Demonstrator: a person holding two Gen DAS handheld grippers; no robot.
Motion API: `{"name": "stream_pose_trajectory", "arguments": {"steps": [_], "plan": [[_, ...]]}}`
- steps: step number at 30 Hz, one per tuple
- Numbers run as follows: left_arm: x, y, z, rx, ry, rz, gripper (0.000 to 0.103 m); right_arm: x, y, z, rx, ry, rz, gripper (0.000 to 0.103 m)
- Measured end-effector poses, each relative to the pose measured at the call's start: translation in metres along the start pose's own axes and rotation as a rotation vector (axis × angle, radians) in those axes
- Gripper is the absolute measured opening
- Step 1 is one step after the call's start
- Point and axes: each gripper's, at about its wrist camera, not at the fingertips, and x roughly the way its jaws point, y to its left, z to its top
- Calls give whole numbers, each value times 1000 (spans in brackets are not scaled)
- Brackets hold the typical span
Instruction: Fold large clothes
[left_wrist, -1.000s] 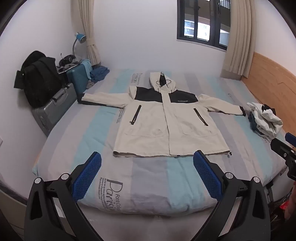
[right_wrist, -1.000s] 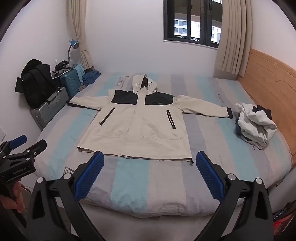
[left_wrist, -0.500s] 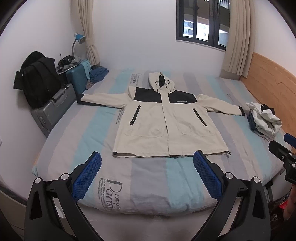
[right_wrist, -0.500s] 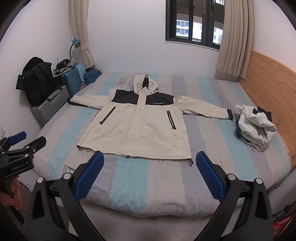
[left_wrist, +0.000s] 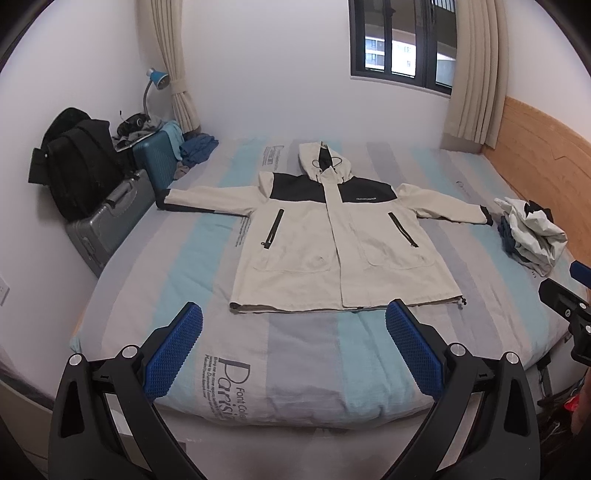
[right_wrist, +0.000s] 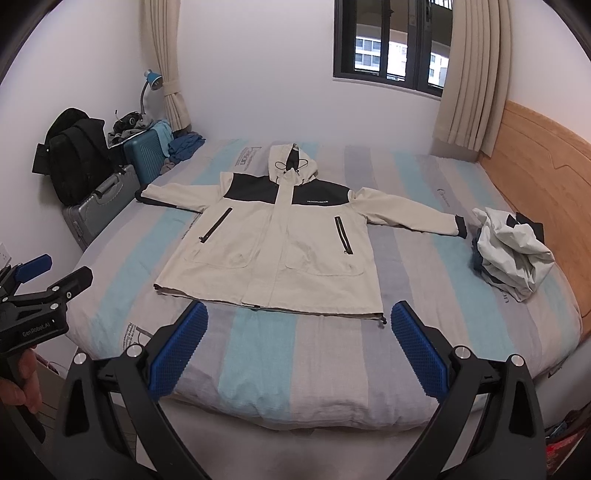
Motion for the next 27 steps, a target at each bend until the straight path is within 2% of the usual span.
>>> {"name": "stream_pose_trajectory", "arguments": {"steps": [18,27], "plan": [[3,2,0,-5,-1,-41,97,5,-3,-1,-1,8,1,96],[3,2,-1,-6,1,-34,97,6,-3,-2,2,10,4,96]]}}
